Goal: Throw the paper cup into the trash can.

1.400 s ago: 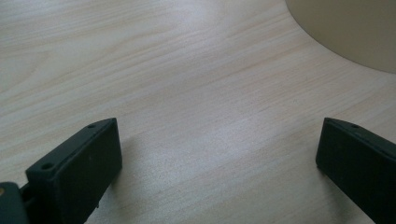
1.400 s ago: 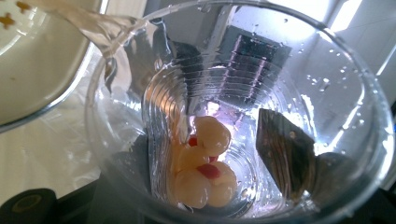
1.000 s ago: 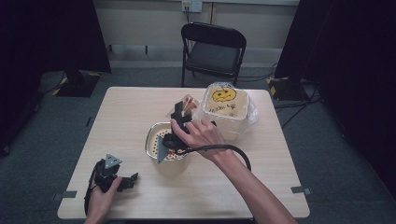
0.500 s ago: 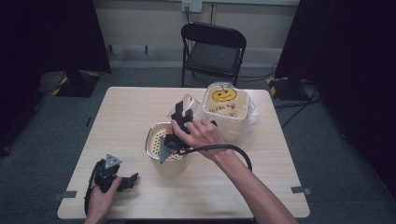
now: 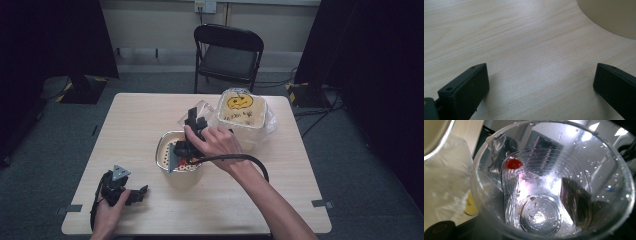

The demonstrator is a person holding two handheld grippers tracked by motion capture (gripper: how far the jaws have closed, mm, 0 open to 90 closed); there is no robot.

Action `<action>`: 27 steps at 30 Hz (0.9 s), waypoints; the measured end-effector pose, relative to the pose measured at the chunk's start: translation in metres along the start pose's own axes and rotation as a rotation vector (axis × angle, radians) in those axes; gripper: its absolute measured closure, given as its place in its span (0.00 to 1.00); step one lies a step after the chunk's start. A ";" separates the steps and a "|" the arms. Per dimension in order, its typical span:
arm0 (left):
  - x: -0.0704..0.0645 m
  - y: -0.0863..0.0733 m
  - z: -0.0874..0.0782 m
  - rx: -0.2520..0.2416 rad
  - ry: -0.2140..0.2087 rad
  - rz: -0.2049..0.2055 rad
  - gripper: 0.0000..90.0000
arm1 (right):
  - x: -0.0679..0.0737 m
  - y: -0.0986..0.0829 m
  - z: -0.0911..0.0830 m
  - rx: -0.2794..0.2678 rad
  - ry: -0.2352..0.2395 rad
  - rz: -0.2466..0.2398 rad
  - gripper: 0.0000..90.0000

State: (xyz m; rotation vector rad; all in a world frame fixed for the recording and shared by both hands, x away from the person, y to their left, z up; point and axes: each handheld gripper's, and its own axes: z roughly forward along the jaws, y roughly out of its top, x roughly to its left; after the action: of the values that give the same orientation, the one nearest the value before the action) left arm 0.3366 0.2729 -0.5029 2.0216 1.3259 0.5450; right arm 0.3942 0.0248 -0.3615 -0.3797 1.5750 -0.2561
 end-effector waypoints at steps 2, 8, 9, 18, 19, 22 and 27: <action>0.000 0.000 0.000 0.000 0.000 0.000 0.00 | -0.008 -0.005 0.002 -0.031 0.093 0.144 0.54; 0.000 0.000 0.000 0.000 0.000 0.000 0.00 | -0.031 -0.036 0.012 -0.139 0.376 0.614 0.54; 0.000 0.000 0.000 0.000 0.000 0.000 0.00 | -0.034 -0.042 0.015 -0.165 0.435 0.704 0.54; 0.000 0.000 0.000 0.000 0.000 0.000 0.00 | -0.036 -0.079 0.033 -0.324 0.734 1.182 0.53; 0.000 0.000 0.000 0.000 0.000 0.000 0.00 | -0.036 -0.082 0.035 -0.342 0.769 1.232 0.53; 0.000 0.000 0.000 0.000 0.000 0.000 0.00 | -0.036 -0.091 0.039 -0.396 0.841 1.339 0.53; 0.000 0.000 0.000 0.000 0.000 -0.001 0.00 | -0.036 -0.105 0.047 -0.448 0.905 1.483 0.53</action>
State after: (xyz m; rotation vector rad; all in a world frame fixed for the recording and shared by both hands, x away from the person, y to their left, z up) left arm 0.3366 0.2729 -0.5029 2.0210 1.3264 0.5451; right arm 0.4505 -0.0542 -0.2898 0.7307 2.3575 1.2356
